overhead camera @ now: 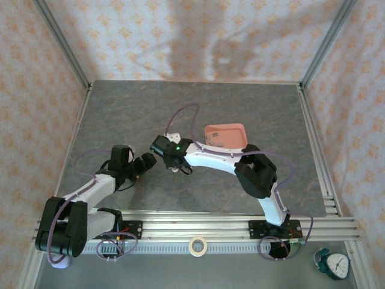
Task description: Load the staples into the stapler
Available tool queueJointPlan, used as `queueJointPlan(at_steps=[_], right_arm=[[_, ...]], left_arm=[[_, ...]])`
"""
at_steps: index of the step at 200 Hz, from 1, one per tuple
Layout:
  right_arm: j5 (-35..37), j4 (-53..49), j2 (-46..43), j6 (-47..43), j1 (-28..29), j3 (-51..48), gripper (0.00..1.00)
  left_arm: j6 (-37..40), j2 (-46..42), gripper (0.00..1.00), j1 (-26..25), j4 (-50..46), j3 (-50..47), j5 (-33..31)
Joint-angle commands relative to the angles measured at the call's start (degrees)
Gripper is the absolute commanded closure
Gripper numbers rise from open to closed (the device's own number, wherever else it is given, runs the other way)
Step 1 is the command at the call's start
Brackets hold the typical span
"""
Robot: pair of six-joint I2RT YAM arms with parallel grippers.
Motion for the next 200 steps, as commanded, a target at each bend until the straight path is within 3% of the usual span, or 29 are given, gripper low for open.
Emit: queueJointPlan(at_steps=[1, 200], right_arm=[[1.2, 2.4, -1.0, -3.3, 0.7, -0.6, 0.85], [3.2, 1.4, 2.9, -2.6, 1.5, -0.1, 0.85]], left_arm=[[-1.5, 3.3, 0.14, -0.6, 4.1, -3.0, 4.1], [-0.8, 5.4, 0.14, -0.6, 5.0, -3.1, 5.4]])
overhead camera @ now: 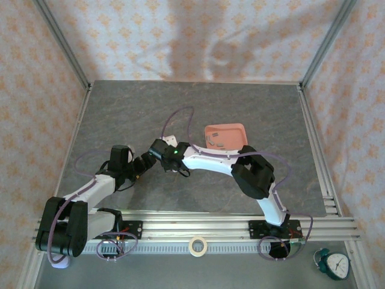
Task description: Load the staples into the stapler
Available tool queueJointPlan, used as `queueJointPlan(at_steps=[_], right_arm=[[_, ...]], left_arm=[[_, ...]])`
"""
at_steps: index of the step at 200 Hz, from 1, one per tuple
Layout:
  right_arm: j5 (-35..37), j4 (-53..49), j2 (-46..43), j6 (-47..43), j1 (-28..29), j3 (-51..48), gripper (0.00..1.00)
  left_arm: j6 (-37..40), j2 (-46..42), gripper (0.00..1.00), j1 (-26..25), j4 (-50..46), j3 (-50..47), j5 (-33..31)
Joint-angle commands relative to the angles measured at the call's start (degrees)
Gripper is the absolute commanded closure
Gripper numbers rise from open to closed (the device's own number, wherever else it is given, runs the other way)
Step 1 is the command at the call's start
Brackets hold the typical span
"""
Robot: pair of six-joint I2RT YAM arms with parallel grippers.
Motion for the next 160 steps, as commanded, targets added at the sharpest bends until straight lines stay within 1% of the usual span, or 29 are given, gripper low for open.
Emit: queueJointPlan(at_steps=[1, 62, 143, 157, 160], right_arm=[[3.0, -1.5, 1.6, 0.3, 0.2, 0.6, 0.85], [2.6, -1.5, 2.0, 1.0, 0.2, 0.2, 0.85], [4.1, -2.6, 2.6, 2.5, 0.2, -0.8, 0.85], [4.6, -2.9, 2.5, 2.8, 0.2, -0.8, 0.85], [4.7, -2.9, 2.5, 2.8, 0.2, -0.9, 0.87]], left_arm=[[-0.1, 4.7, 0.14, -0.9, 3.8, -2.7, 4.9], [-0.1, 4.7, 0.14, -0.9, 3.5, -2.7, 4.8], [0.0, 4.9, 0.14, -0.9, 3.5, -2.6, 4.8], [0.0, 4.9, 0.14, -0.9, 3.5, -2.5, 4.9], [0.0, 4.9, 0.14, -0.9, 3.5, -2.5, 4.9]])
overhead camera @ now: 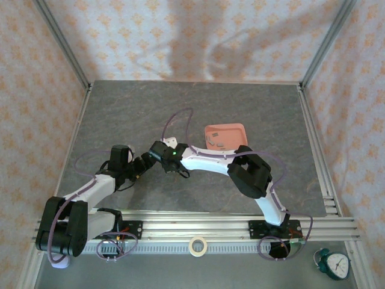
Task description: Load the staples into the stapler
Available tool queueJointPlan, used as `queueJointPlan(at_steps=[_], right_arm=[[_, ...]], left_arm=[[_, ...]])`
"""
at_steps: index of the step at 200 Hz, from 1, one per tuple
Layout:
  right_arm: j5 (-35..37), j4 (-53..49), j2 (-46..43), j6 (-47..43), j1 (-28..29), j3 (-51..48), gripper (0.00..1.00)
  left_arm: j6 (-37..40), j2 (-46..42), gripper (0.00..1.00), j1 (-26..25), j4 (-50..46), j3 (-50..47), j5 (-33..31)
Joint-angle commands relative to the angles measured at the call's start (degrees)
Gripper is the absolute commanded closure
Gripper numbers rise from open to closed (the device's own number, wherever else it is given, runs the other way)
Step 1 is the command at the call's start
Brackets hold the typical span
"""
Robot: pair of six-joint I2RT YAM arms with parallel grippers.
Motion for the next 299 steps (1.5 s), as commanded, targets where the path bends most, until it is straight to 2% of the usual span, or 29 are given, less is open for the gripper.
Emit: queueJointPlan(at_steps=[1, 125, 186, 299], right_arm=[[3.4, -2.6, 0.8, 1.5, 0.2, -0.9, 0.87], [3.9, -0.8, 1.1, 1.4, 0.2, 0.8, 0.87], [1.5, 0.9, 0.4, 1.8, 0.2, -1.1, 0.87], [1.6, 0.4, 0.3, 1.9, 0.2, -2.3, 0.86]], left_arm=[[0.0, 4.7, 0.14, -0.9, 3.5, -2.6, 4.9], [0.1, 4.8, 0.14, -0.9, 3.4, -2.2, 5.1], [0.1, 4.8, 0.14, -0.9, 3.4, -2.2, 5.1], [0.1, 4.9, 0.14, -1.0, 3.7, -2.2, 5.0]])
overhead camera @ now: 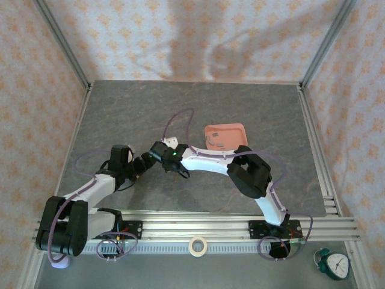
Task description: Load the staples into the stapler
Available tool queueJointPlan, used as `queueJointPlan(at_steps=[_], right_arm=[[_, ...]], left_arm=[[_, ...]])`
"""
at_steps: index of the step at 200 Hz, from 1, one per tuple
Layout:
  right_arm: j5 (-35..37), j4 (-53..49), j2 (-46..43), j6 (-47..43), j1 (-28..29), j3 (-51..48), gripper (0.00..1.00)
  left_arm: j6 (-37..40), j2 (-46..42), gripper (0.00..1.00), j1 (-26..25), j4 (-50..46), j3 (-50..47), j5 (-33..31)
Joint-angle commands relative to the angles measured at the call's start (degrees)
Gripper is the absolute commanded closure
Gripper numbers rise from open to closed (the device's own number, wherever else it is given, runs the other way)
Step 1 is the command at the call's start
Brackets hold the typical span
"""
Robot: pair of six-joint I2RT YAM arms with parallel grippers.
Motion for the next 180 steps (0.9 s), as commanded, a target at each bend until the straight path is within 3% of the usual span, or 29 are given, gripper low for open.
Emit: queueJointPlan(at_steps=[1, 124, 180], right_arm=[[0.8, -0.7, 0.1, 0.8, 0.2, -1.5, 0.86], [2.1, -0.8, -2.9, 0.6, 0.2, -0.3, 0.72], [5.0, -1.4, -9.6, 2.8, 0.0, -2.1, 0.71]], left_arm=[[0.1, 4.7, 0.14, -0.9, 3.8, -2.3, 5.0], [-0.1, 4.7, 0.14, -0.9, 3.9, -1.7, 5.4], [0.7, 3.7, 0.15, -0.9, 4.5, -0.5, 7.5]])
